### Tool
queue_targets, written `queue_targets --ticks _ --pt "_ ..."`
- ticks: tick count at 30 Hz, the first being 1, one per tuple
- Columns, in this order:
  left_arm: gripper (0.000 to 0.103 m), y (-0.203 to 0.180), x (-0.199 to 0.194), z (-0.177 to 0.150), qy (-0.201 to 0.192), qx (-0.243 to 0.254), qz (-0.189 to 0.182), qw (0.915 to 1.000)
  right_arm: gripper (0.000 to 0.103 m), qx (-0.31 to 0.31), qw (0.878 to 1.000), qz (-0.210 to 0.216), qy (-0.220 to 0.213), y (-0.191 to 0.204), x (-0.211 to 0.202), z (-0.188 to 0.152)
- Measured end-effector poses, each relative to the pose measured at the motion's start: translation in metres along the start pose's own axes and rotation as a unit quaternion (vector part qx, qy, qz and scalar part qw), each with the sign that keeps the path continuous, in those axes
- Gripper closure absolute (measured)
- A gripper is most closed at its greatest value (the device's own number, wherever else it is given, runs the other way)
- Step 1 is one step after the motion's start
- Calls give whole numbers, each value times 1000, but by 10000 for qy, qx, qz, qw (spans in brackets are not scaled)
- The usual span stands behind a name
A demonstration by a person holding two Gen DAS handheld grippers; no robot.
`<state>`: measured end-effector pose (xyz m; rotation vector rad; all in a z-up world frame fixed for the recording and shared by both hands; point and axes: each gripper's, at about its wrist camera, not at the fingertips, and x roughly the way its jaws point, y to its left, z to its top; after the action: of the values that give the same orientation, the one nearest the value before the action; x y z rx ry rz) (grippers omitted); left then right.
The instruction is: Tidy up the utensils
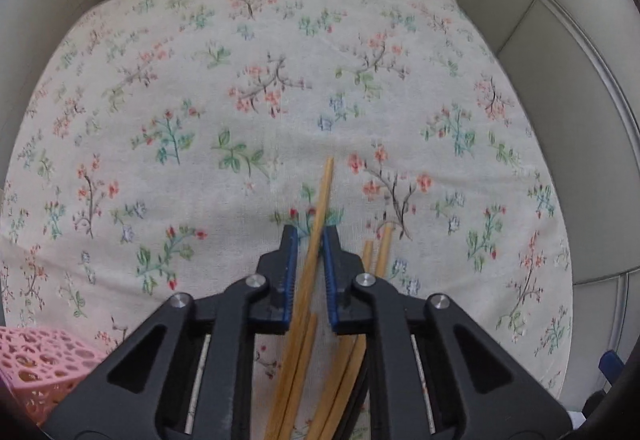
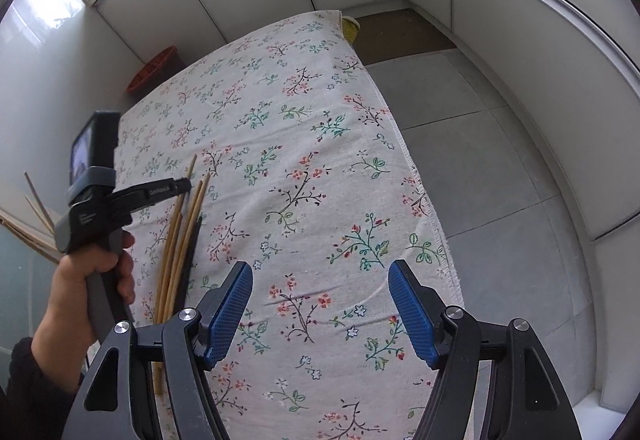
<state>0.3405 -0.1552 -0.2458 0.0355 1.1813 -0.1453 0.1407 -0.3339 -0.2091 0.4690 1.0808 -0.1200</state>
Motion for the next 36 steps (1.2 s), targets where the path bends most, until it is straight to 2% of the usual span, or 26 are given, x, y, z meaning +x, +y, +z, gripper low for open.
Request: queue_targets --ticks 3,4,6,10,17,21,23,27,32,36 --pt "90 -2 -1 -1 -1 143 40 9999 31 77 10000 18 -19 -3 -1 1" --pt "95 -4 -2 -3 4 238 99 9997 31 97 9999 22 -20 -3 -2 1" --pt "95 -10 -4 -6 48 433 197 9989 31 116 9999 31 -5 -3 -1 1" --pt "95 -14 -20 -23 30 553 129 9984 31 86 10000 -8 2 -2 -1 -1" --pt "96 -25 -81 -70 -353 954 -43 9948 31 51 9999 -54 -106 3 -8 -5" --pt "96 -27 -128 -101 -682 1149 -319 9905 31 55 9999 -9 -152 11 -11 -6" --pt "96 -26 -143 -105 -845 1180 -479 9883 31 28 9999 31 -148 18 -11 -8" --pt "96 -5 -177 -120 -1083 1063 -829 9849 31 -133 9998 20 -126 36 -8 -12" --pt "97 27 -210 -141 -1462 943 -933 9803 31 -359 9993 -47 -37 61 5 -14" --pt "97 58 -226 -150 -1677 694 -980 9785 31 -343 9993 123 78 75 20 -12"
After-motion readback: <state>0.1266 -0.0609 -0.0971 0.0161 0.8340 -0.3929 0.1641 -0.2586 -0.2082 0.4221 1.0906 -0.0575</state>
